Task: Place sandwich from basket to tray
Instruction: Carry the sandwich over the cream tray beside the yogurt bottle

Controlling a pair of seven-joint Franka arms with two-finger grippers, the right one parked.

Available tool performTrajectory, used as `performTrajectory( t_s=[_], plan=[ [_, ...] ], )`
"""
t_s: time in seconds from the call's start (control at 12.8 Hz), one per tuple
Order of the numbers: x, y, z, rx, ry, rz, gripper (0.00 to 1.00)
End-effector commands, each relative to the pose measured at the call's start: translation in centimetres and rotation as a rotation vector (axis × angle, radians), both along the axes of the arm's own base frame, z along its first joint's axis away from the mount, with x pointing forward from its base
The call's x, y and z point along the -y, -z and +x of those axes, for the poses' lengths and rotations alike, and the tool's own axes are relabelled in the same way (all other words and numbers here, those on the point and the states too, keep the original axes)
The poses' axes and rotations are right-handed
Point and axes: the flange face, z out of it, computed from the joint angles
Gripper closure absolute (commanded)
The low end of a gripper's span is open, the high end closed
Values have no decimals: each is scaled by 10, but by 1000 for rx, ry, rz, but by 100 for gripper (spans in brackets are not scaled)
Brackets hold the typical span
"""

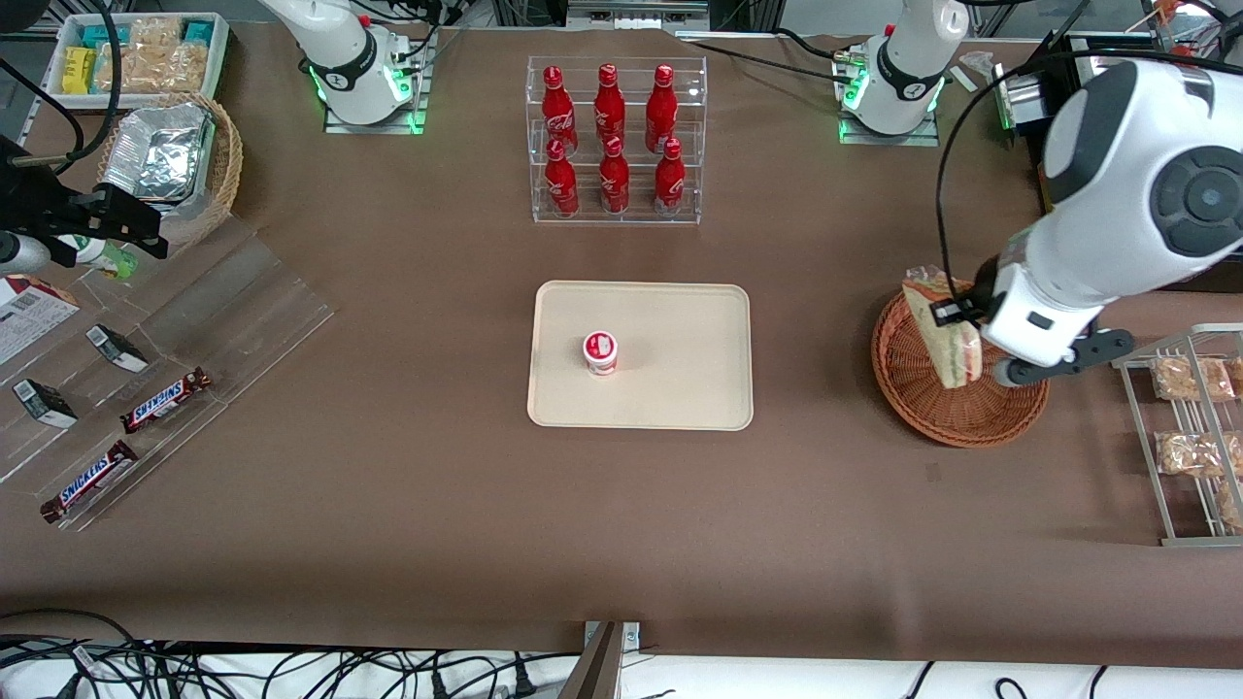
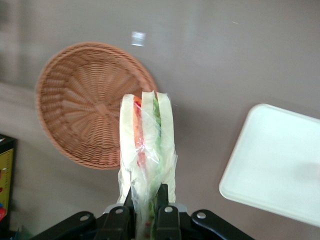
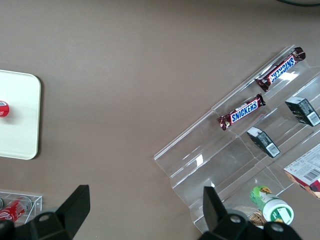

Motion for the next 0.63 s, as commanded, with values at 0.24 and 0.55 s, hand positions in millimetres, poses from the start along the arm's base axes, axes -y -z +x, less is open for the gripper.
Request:
performTrajectory(
  t_s=[0.24,0.55],
  plan=[
    [107,4,-27,-29,130,-105,82],
    [189,58,-38,-3,89,-111,82]
  ],
)
